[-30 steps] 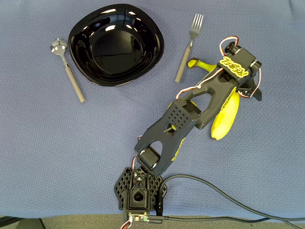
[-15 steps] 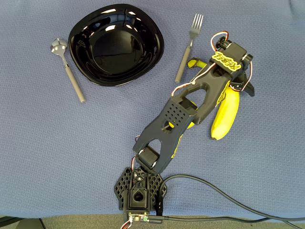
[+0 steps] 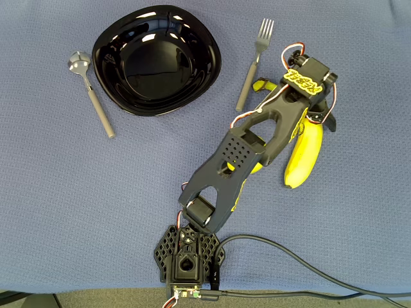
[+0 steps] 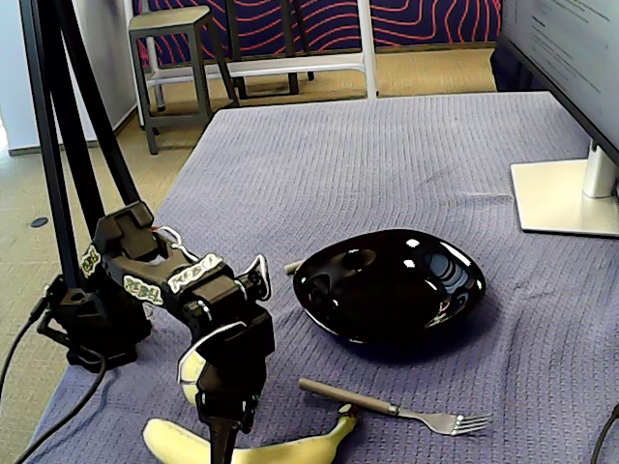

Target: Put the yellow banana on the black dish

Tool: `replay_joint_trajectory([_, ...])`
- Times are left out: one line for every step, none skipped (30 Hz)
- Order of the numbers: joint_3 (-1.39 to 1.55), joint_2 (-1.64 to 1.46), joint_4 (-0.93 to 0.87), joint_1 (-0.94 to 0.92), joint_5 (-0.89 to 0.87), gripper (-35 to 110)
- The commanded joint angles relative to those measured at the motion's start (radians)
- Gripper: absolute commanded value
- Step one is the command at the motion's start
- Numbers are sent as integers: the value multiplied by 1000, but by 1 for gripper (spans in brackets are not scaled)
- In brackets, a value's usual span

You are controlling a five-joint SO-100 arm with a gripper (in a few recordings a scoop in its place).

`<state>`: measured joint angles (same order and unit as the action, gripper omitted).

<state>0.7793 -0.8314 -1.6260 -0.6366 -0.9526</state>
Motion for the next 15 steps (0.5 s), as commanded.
replay_joint_trajectory([6, -2, 12, 3, 17, 39])
replay_joint_trajectory([8, 2, 14, 2, 20, 38])
replay_joint_trajectory([11, 6, 15, 2, 23, 38])
replay_joint_trajectory([12, 11, 17, 0, 29, 38])
replay_joint_trajectory([15, 15, 18, 0, 34, 38])
replay_joint_trajectory([17, 20, 18, 0, 37, 38])
replay_joint_trajectory([17, 25, 18, -2, 38, 38])
replay_joint_trajectory([17, 26, 20, -2, 40, 38])
replay_joint_trajectory([18, 28, 23, -3, 43, 38])
replay_joint_trajectory([20, 29, 26, -3, 46, 38])
replay_joint_trajectory([23, 29, 31, -3, 48, 38])
replay_joint_trajectory([28, 29, 32, -3, 51, 38])
replay_joint_trajectory([31, 31, 37, -3, 54, 38])
replay_joint_trajectory([40, 34, 44, -3, 57, 38])
replay_joint_trajectory([52, 35, 52, -5, 58, 39])
